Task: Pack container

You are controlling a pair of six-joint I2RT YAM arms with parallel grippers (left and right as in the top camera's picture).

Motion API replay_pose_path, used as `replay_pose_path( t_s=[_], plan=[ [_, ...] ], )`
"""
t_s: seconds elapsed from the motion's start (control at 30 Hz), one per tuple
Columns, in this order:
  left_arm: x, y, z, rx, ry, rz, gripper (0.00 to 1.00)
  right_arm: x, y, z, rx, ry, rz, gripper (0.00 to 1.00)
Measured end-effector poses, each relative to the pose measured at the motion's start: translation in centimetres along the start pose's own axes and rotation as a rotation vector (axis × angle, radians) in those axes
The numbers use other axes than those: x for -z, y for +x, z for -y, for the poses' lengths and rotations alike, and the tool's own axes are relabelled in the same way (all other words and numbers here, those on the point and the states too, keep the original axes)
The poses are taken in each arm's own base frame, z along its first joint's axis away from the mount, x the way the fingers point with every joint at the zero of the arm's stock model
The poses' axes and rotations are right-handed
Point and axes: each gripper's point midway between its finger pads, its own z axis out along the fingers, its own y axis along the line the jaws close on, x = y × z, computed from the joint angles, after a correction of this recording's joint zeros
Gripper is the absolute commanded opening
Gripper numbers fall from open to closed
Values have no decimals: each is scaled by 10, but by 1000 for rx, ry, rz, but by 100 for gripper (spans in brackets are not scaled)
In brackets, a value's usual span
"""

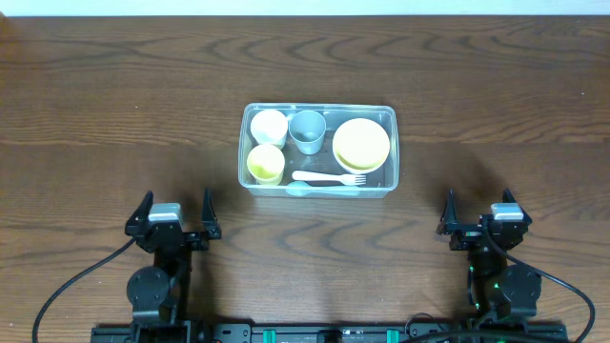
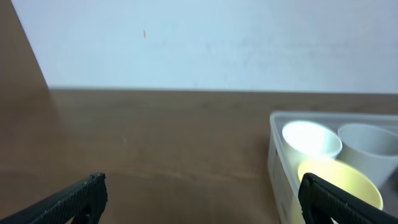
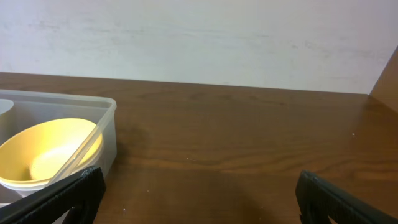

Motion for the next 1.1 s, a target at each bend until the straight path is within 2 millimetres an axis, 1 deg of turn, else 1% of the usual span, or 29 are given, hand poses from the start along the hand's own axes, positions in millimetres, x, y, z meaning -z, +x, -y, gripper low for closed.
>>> replay_pose_path(
  t_s=[0.03, 0.1, 0.13, 0.2, 0.23, 0.37, 1.1],
  plan=[
    [0, -3, 0, -15, -2, 16, 98, 0, 0, 0, 0, 0, 0, 99],
    [-1, -1, 0, -40, -4, 26, 98, 0, 0, 0, 0, 0, 0, 99],
    [-2, 3, 0, -45, -3, 16, 98, 0, 0, 0, 0, 0, 0, 99],
    [-3, 19, 3, -62, 10, -35, 98, 0, 0, 0, 0, 0, 0, 99],
    [-3, 21, 5, -65, 18, -41, 98, 0, 0, 0, 0, 0, 0, 99],
    [-3, 21, 9, -69, 35, -44, 98, 0, 0, 0, 0, 0, 0, 99],
    [-3, 21, 9, -69, 35, -44, 98, 0, 0, 0, 0, 0, 0, 99]
  ],
)
